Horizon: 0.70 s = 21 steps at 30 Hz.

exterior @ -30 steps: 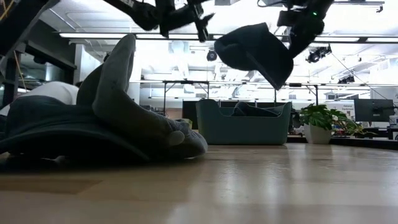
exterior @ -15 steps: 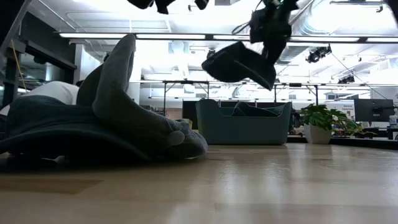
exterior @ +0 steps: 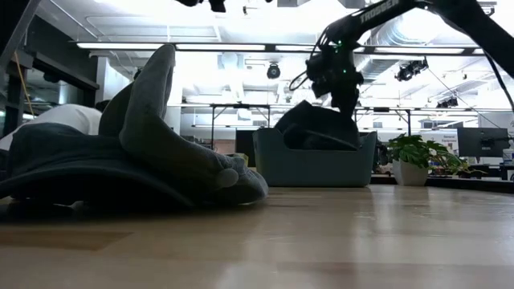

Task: Pick & Place hat
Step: Put the right blue cap into the blue bin

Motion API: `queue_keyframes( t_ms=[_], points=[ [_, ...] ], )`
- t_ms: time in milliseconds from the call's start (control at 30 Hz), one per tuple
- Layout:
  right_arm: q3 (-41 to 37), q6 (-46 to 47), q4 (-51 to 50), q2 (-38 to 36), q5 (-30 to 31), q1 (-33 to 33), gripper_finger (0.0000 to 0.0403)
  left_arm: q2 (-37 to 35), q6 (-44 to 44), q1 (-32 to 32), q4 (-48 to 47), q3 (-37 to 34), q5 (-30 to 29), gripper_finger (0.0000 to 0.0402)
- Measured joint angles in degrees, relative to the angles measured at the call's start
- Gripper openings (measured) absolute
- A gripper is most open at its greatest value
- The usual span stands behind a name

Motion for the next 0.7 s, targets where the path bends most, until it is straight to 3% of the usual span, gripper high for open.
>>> queue_keyframes(
  t_ms=[700],
  points=[
    [0.1, -4.3, -0.1, 3.0, 3.1, 5.4, 0.0005, 0.0, 0.3, 0.1, -1.0, 0.0, 1.1, 0.0167]
  ],
)
